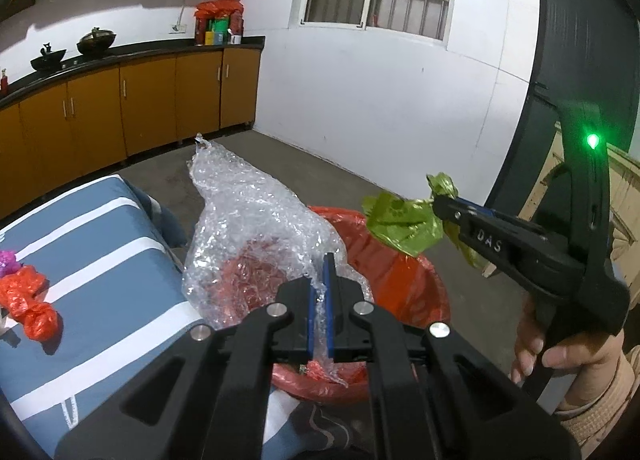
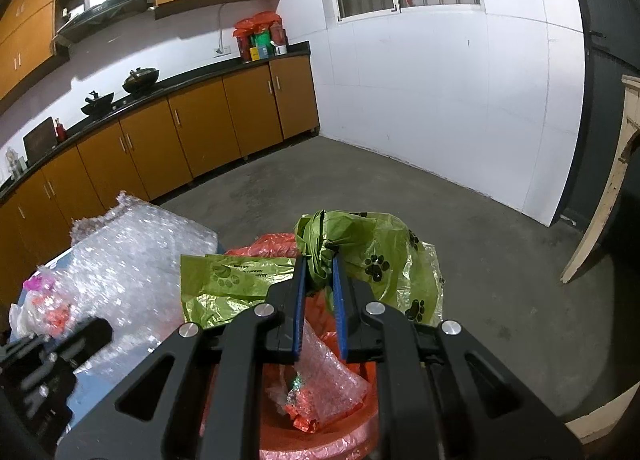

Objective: Collect trash
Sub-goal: 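Carry the bubble wrap and green bag over the basket and open both tools, then return the right tool to the table and grasp a red bag, then grasp the clear plastic bag with the left tool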

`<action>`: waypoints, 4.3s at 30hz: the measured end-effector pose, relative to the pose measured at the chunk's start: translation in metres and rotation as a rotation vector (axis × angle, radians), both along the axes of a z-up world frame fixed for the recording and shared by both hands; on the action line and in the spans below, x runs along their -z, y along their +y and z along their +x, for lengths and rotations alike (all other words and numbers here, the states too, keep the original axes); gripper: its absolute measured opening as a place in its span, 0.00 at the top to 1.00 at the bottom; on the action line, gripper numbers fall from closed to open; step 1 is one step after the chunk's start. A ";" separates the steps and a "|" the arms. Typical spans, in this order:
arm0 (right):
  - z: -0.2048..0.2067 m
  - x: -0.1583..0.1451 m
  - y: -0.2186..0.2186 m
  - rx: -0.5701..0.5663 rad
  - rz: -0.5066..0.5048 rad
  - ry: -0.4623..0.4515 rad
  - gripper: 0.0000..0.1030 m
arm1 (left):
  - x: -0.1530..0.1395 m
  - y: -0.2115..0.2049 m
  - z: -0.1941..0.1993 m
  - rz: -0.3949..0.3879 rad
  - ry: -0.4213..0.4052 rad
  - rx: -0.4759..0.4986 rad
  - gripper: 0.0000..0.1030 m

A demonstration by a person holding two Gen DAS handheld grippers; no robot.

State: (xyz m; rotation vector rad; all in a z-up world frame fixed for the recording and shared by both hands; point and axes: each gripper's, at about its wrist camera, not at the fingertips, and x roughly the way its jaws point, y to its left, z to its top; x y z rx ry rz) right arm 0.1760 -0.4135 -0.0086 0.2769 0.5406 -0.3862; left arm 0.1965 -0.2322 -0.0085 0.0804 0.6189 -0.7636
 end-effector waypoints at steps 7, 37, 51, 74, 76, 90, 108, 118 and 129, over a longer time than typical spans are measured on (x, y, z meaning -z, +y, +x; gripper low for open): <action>0.004 0.003 -0.006 -0.018 0.042 -0.005 0.87 | 0.013 -0.006 0.007 0.016 0.032 0.009 0.91; 0.013 -0.003 0.016 -0.106 0.049 0.004 0.77 | 0.004 0.100 0.024 0.001 0.006 -0.261 0.51; 0.065 0.005 0.140 -0.403 0.034 0.040 0.62 | 0.017 0.286 0.020 0.069 -0.013 -0.748 0.30; 0.164 0.060 0.339 -0.802 -0.044 0.193 0.40 | 0.043 0.419 0.018 0.040 0.047 -1.038 0.18; 0.171 0.063 0.343 -0.813 -0.046 0.204 0.40 | 0.045 0.424 0.020 0.037 0.054 -1.046 0.18; 0.189 0.082 0.354 -0.854 -0.020 0.290 0.59 | 0.051 0.415 0.049 0.053 0.062 -1.004 0.18; 0.172 0.082 0.289 -0.745 -0.006 0.287 0.62 | 0.066 0.434 0.133 -0.028 0.225 -0.985 0.32; 0.168 0.076 0.288 -0.741 -0.028 0.277 0.63 | 0.066 0.423 0.128 -0.006 0.195 -0.910 0.96; 0.145 0.053 0.269 -0.706 -0.012 0.226 0.64 | 0.028 0.407 0.078 0.006 0.081 -0.884 0.96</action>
